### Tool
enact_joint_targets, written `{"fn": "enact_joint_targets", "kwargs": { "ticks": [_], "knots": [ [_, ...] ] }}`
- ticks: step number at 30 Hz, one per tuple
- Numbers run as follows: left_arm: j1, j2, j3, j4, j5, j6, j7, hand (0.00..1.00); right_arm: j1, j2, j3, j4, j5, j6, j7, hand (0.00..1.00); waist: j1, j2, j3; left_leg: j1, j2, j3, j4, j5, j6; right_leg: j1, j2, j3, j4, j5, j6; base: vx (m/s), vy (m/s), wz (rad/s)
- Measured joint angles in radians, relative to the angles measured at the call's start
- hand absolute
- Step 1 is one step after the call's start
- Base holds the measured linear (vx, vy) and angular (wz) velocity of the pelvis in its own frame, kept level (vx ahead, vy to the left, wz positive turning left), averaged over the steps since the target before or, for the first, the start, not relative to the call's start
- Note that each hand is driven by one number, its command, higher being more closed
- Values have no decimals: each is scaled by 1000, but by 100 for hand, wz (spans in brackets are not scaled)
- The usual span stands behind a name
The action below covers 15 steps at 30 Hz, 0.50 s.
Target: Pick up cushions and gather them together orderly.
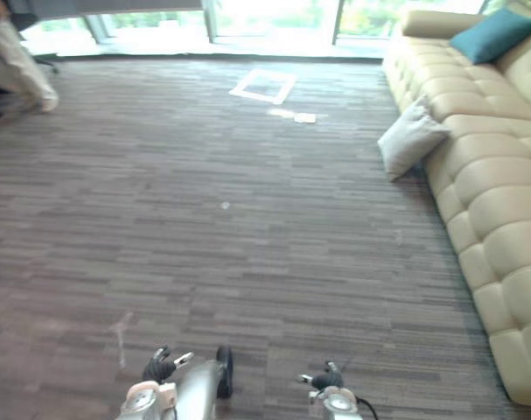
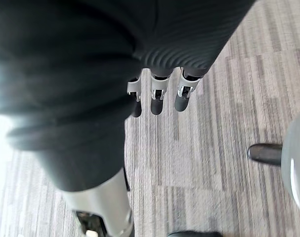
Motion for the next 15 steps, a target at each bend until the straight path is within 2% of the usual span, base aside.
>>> {"fn": "enact_joint_targets", "kwargs": {
  "ticks": [1,2,3,4,5,7,8,9,11,12,13,14,15],
  "knots": [
    [-6,15,-7,16,0,3,7,0,-6,1,-7,0,-8,-3,0,0,-5,-13,4,49,-18,13,0,-41,10,-71,-25,36,206,37,56,538,252,-12],
    [-15,22,-17,34,0,13,12,0,-7,1,-7,0,-11,-4,0,0,-14,-26,11,117,-36,24,-8,-80,17,-154,-51,60,434,140,100,634,273,-10],
    [-20,27,-17,41,1,19,15,0,-6,0,-7,-6,-11,-6,0,0,-14,-27,18,171,-47,27,-15,-109,17,-206,-68,58,581,160,103,517,194,-9],
    [-16,27,-17,56,1,24,20,0,0,-2,-7,-20,-13,-7,0,0,-18,-25,18,247,-54,31,-38,-142,21,-262,-78,35,703,147,89,521,154,-10],
    [-14,26,-24,63,2,27,22,0,9,-6,-7,-42,-17,-13,0,0,-25,-21,14,340,-53,32,-88,-169,22,-325,-77,-24,745,115,65,520,113,-9],
    [-11,35,-49,87,1,25,23,0,3,-18,-7,-45,-17,-25,0,0,-36,-16,17,432,-48,30,-165,-180,27,-419,-68,-135,674,48,36,627,83,6],
    [-20,36,-54,103,2,28,22,0,-4,-32,-9,-43,-18,-25,0,0,-48,-11,19,481,-38,26,-198,-188,18,-475,-53,-208,559,26,31,566,35,18],
    [-20,35,-54,110,2,31,22,0,-6,-42,-9,-39,-17,-24,0,0,-56,-7,21,510,-33,23,-221,-192,16,-505,-39,-249,459,31,27,631,14,21],
    [-19,37,-72,121,2,36,21,0,-14,-49,-20,-54,-7,-25,2,0,-80,-2,25,581,-30,11,-283,-192,15,-552,6,-306,167,101,14,608,-28,27],
    [-16,41,-83,122,3,35,18,0,-10,-52,-20,-63,-7,-24,2,0,-85,-5,26,620,-38,-1,-307,-191,13,-550,40,-302,-26,180,14,708,-90,32],
    [-7,42,-84,121,3,33,17,0,-5,-52,-24,-66,-7,-25,3,0,-87,-10,26,658,-46,-15,-309,-202,-7,-548,55,-295,-100,215,6,884,-137,40],
    [3,38,-80,122,3,33,19,0,4,-54,-35,-70,-5,-25,3,0,-90,-10,22,706,-51,-41,-298,-216,-32,-550,65,-258,-78,288,-88,915,-167,36],
    [3,24,-76,121,10,33,17,0,4,-53,-49,-76,-6,-24,5,0,-91,5,10,722,-30,-60,-263,-217,-33,-562,71,-249,7,322,-131,778,-159,30]
  ]
}}
